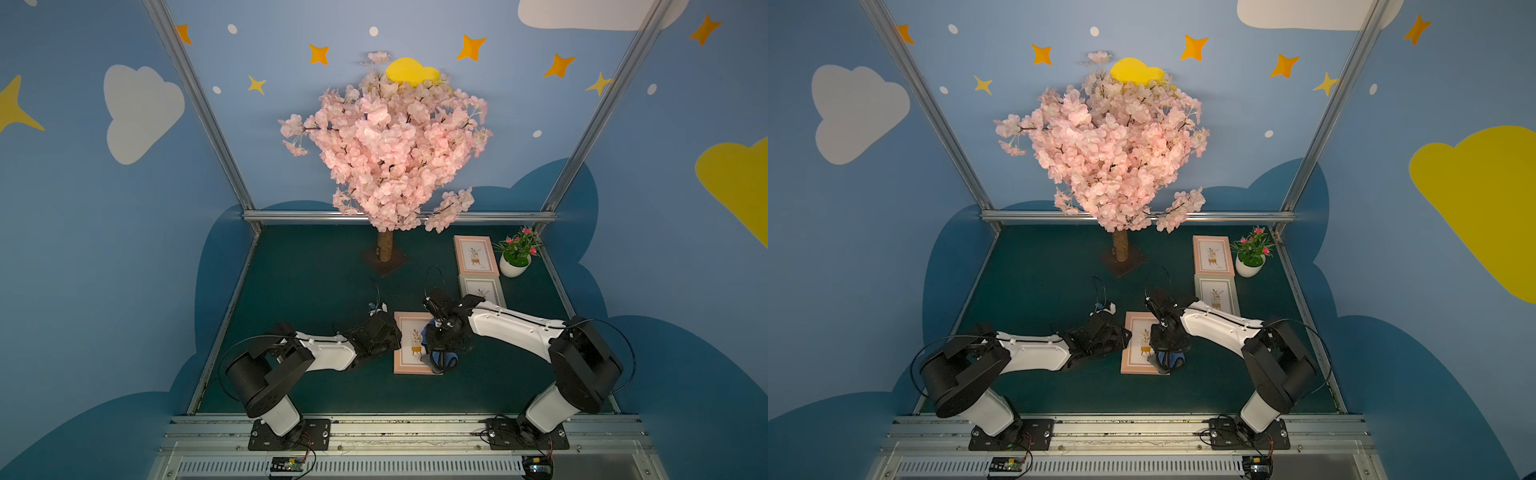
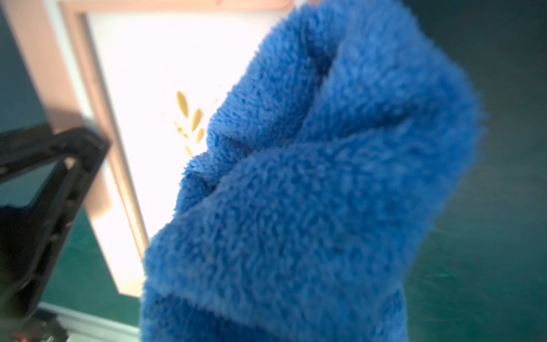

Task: Wipe the picture frame with a cloth
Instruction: Wipe the dirt from the picture frame.

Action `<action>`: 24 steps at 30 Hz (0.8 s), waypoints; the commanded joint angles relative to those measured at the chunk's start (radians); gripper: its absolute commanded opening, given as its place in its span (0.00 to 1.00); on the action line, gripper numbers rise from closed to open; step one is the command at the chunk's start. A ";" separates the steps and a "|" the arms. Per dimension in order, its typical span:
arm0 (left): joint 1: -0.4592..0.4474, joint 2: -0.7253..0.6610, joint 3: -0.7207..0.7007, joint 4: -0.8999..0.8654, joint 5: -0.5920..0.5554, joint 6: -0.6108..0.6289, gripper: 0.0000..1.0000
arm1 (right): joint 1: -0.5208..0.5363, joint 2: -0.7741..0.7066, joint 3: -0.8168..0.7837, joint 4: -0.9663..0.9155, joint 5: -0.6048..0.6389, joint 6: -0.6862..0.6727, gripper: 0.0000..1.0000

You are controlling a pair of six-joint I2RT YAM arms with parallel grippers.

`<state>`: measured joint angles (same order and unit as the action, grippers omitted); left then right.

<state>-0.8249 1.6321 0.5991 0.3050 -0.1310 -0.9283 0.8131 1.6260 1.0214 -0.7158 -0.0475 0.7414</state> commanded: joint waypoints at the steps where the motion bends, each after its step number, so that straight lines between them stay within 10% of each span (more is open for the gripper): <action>1: 0.003 0.067 -0.053 -0.223 0.002 -0.012 0.31 | 0.049 0.043 0.067 -0.042 -0.008 0.010 0.00; 24: 0.001 0.062 -0.085 -0.164 0.031 -0.042 0.32 | 0.169 0.016 0.006 0.019 -0.083 0.059 0.00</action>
<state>-0.8249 1.6302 0.5789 0.3424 -0.1291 -0.9527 0.9558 1.6115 0.9943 -0.7090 -0.1051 0.8043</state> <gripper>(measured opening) 0.314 0.146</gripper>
